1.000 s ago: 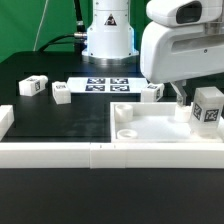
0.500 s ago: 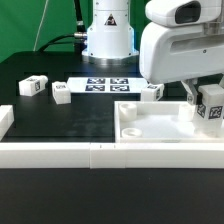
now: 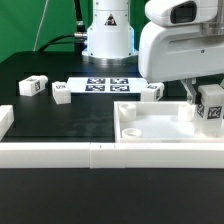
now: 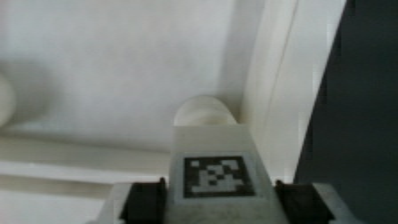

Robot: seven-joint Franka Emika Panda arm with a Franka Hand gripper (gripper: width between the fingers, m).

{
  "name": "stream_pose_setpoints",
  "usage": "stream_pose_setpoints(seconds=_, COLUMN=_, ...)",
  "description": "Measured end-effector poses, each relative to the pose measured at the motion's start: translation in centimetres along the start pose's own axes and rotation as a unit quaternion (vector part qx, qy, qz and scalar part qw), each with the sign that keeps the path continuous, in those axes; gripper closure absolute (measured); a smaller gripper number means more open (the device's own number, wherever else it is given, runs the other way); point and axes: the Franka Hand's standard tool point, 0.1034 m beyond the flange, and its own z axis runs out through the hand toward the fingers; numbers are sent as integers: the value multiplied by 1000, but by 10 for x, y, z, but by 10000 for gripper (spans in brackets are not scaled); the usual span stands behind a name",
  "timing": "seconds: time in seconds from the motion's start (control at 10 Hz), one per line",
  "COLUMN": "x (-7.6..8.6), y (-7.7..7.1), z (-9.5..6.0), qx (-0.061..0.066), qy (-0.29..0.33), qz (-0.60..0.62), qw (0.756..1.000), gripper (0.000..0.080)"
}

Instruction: Assemble one leg

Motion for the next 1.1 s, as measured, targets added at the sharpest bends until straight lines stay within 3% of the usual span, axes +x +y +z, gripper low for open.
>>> stream_pose_setpoints(seconds=0.2, x=-2, y=-2, z=1, qx=3, qy=18, qz=123, qw=992, gripper=508)
stream_pose_setpoints(seconds=0.5, x=-1, y=-4, z=1, qx=10, qy=23, qz=312, qw=950, gripper=508)
stream_pose_setpoints(seconds=0.7, x=-3, y=-10, z=3, qx=10, qy=23, qz=474, qw=880, gripper=508)
stream_pose_setpoints(seconds=0.9, x=-2, y=-11, z=4, qx=17, qy=19, qz=549, qw=836, gripper=508)
stream_pose_setpoints(seconds=1.1, x=-2, y=-12, z=4, qx=16, qy=19, qz=521, qw=853, gripper=507)
